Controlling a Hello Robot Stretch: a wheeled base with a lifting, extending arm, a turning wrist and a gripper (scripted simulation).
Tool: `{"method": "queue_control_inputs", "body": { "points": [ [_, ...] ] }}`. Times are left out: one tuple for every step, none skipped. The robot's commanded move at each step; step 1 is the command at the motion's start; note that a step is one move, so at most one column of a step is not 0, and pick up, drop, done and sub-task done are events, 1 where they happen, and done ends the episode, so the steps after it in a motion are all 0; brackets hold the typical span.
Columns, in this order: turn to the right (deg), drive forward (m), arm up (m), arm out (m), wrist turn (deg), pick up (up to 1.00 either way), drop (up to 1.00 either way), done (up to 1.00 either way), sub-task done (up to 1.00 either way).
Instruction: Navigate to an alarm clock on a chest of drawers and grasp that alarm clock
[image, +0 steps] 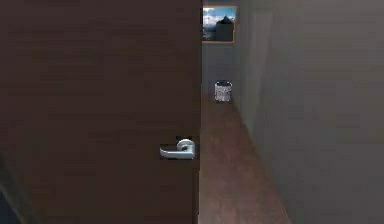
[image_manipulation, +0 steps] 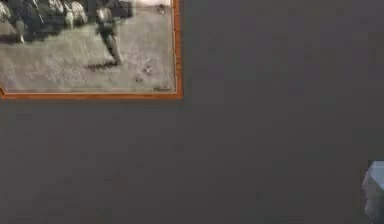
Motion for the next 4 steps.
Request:
{"method": "queue_control_inputs", "body": {
  "points": [
    [36.0, 0.00, 0.00, 0.00, 0.0, 0.00, 0.00, 0.00, 0.00],
    [0.0, 0.75, 0.00, 0.00, 0.0, 0.00, 0.00, 0.00, 0.00],
    [-33.0, 0.00, 0.00, 0.00, 0.0, 0.00, 0.00, 0.00, 0.00],
    [0.0, 0.40, 0.00, 0.00, 0.0, 0.00, 0.00, 0.00, 0.00]
  ]
}}
